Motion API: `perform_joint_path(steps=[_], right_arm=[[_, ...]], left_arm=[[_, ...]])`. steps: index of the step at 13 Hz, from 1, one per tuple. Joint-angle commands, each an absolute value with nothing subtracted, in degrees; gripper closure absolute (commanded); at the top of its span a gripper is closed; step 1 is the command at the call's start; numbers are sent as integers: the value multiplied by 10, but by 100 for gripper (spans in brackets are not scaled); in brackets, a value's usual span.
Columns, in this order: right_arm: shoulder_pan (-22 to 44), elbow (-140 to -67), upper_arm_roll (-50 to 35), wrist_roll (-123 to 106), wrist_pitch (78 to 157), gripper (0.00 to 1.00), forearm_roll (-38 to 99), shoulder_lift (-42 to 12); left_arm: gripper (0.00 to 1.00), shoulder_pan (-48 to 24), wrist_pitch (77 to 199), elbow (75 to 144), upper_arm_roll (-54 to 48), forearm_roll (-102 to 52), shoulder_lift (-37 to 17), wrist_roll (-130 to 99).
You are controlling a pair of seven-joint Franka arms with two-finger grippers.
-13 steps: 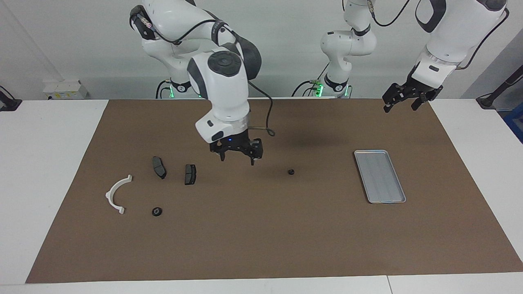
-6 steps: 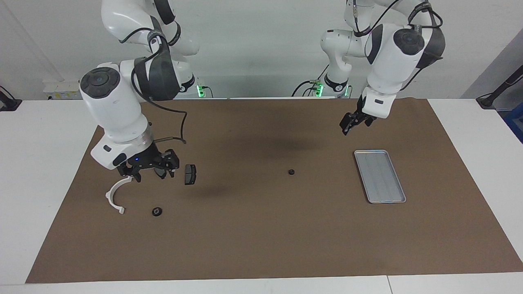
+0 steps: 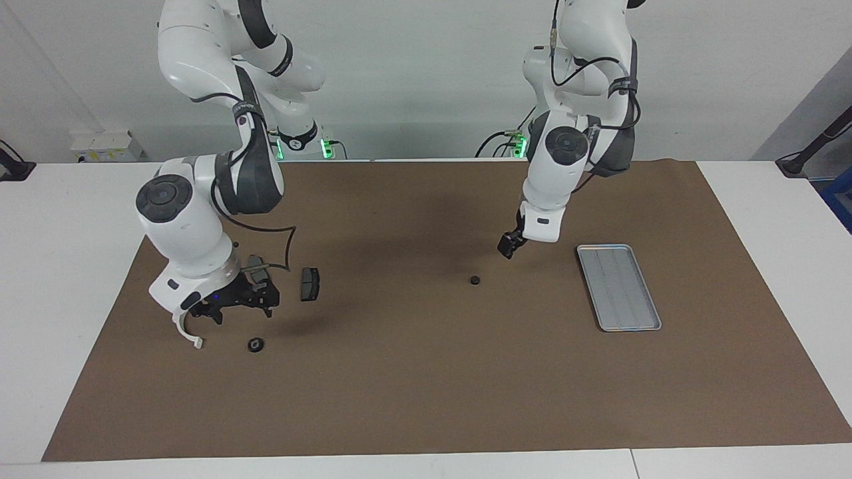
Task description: Pick bearing gear from pile to tray
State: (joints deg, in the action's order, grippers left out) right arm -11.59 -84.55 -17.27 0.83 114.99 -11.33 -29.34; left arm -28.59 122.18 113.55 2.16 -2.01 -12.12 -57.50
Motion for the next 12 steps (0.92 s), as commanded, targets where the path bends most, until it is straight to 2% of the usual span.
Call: perform_joint_path(steps=[1, 3, 9, 10, 12], right_arm=[[-134, -873, -180, 20, 1190, 0, -125, -303], [-134, -872, -179, 23, 1216, 0, -149, -329], [-133, -874, -178, 54, 1266, 0, -171, -370], [-133, -876, -178, 56, 1267, 0, -171, -372], [-133, -888, -178, 58, 1267, 0, -174, -373]], left_arm=[[0, -306, 1258, 1087, 31, -26, -186, -634], [0, -318, 1304, 1087, 32, -37, -212, -642], [0, -351, 1337, 1093, 32, -37, -217, -681], [2, -350, 1348, 1094, 32, -37, -219, -681], [16, -352, 1357, 1106, 31, -37, -219, -682]])
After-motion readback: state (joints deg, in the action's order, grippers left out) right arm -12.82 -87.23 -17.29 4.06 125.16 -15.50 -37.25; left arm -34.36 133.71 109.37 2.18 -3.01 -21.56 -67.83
